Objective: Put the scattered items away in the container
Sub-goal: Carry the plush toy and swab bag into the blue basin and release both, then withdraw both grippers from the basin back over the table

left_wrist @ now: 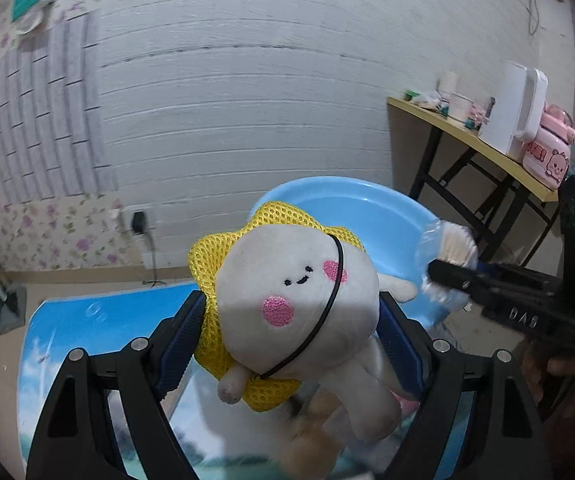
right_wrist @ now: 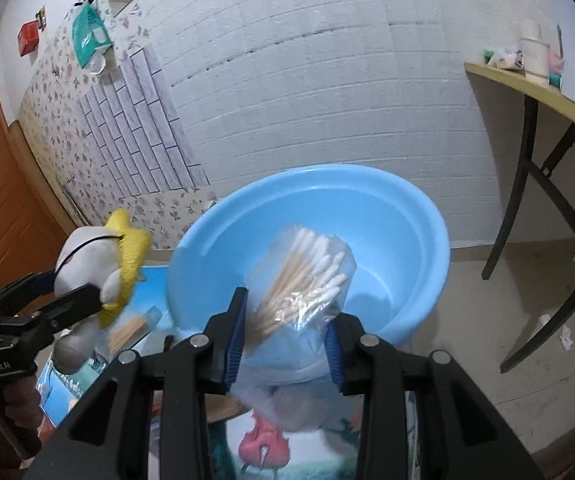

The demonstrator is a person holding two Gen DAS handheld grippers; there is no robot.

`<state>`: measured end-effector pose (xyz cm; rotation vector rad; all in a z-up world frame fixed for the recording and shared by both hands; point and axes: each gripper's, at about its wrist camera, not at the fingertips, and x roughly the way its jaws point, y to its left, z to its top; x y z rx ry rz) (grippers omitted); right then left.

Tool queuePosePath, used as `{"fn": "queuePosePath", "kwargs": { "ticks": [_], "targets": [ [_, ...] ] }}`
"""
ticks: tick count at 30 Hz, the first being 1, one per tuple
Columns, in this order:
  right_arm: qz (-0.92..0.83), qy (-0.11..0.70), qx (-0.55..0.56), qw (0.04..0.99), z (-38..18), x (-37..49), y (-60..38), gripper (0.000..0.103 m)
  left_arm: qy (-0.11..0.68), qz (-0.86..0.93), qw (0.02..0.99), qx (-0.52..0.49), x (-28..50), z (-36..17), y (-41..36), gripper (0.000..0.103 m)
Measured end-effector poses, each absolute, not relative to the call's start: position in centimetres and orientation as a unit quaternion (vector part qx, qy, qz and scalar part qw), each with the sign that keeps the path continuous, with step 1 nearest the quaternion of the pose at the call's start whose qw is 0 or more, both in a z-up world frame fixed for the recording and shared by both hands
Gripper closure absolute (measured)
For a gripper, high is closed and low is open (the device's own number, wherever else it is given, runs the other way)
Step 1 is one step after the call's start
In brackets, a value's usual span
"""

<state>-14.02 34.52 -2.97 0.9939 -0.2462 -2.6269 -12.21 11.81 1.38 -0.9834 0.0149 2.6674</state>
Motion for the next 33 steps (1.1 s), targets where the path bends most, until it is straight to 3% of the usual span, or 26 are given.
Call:
{"fn": "queuePosePath", "kwargs": {
  "ticks": [13,24,33],
  "targets": [
    [-0.915,-0.056,0.37,0.151,-5.5,-18.5,35.5,0.069,0.07,0.917,0.173,-0.353,-17.5,-1.4,19.2,0.018],
    [-0.916,-0.048,0.366,0.155,-5.4,-18.2,34.3,0.066,0.081,0.92,0.176,-0.34,-16.3,-1.6,18.5,0.016],
    [-0.918,-0.053,0.368,0.136,-4.3,-17.6,33.6,0.054,0.073,0.931,0.186,-0.307,-15.1,-0.6,17.6,0.013]
  ]
}}
